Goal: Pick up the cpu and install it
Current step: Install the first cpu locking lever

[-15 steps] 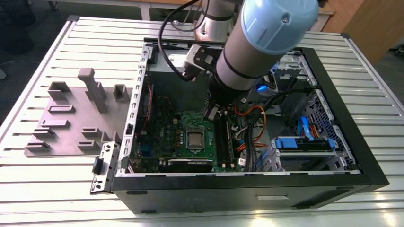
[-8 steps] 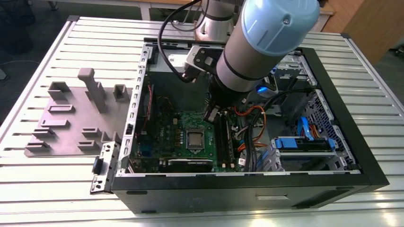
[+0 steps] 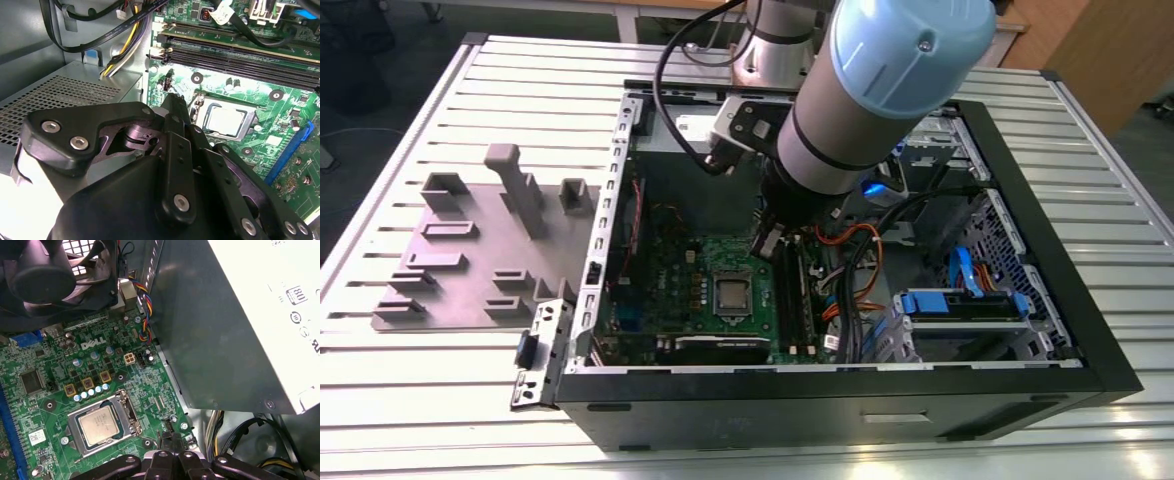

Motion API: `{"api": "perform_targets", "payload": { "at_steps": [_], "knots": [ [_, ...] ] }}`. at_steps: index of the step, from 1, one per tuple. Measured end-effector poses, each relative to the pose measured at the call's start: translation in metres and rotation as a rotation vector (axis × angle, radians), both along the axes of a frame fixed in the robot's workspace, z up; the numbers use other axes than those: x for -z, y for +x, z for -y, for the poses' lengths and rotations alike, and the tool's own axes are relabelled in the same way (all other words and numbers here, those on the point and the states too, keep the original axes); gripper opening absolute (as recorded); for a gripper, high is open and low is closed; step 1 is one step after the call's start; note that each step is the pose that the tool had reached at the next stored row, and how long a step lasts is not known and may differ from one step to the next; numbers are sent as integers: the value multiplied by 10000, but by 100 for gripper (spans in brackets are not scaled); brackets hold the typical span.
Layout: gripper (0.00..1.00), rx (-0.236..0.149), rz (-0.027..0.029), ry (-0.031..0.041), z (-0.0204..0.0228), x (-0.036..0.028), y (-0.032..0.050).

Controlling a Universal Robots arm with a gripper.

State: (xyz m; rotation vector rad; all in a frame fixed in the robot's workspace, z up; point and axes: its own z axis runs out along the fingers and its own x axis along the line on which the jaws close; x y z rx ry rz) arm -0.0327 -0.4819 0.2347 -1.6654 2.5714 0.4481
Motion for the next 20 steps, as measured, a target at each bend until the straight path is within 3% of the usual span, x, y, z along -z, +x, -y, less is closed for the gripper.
{"api": "perform_targets", "payload": {
  "at_steps": [2, 7, 14, 20],
  "knots": [
    [11, -10, 31, -1, 1, 0, -2],
    [11, -188, 208, 2, 11, 1, -13],
    [11, -549, 293, 3, 48, 1, -39],
    [11, -624, 400, 2, 125, 1, -58]
  ]
}}
